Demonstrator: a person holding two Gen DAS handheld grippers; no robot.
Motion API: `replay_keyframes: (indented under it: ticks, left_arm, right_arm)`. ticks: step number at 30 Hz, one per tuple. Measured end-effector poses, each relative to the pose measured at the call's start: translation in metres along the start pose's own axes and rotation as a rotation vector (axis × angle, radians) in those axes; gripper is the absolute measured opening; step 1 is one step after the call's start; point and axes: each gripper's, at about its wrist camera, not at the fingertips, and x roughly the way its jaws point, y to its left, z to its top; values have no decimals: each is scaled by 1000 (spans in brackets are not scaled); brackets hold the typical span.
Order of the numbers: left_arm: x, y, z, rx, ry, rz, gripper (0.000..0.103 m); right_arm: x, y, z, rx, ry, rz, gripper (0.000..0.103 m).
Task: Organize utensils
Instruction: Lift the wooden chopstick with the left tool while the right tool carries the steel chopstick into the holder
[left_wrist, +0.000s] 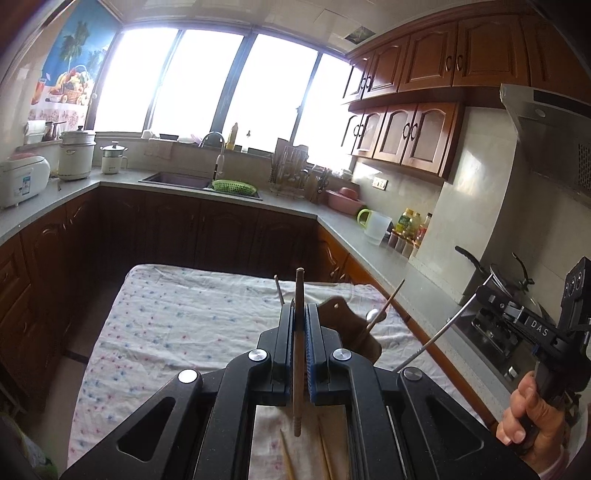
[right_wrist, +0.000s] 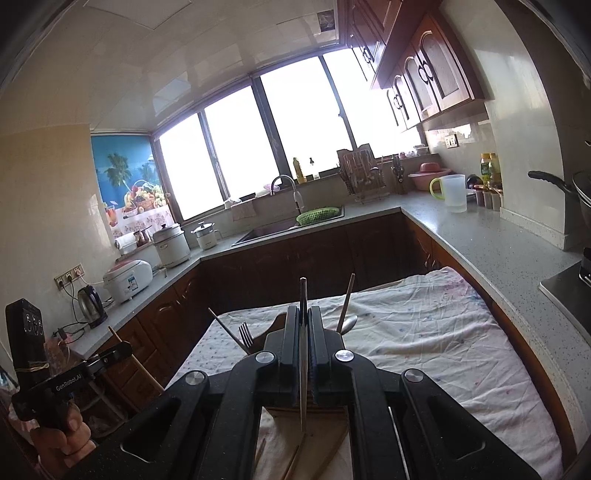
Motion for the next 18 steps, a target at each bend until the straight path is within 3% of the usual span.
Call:
replay_keyframes:
  ticks: [10,18]
  left_arm:
    - [56,-9,30,15,-104,-13,4]
    - [128,-3,3,22,-67,29,4]
  right_arm:
    - [42,-3,36,-7,-60,-31,4]
    - [85,-13,20,-14,-23,-54,4]
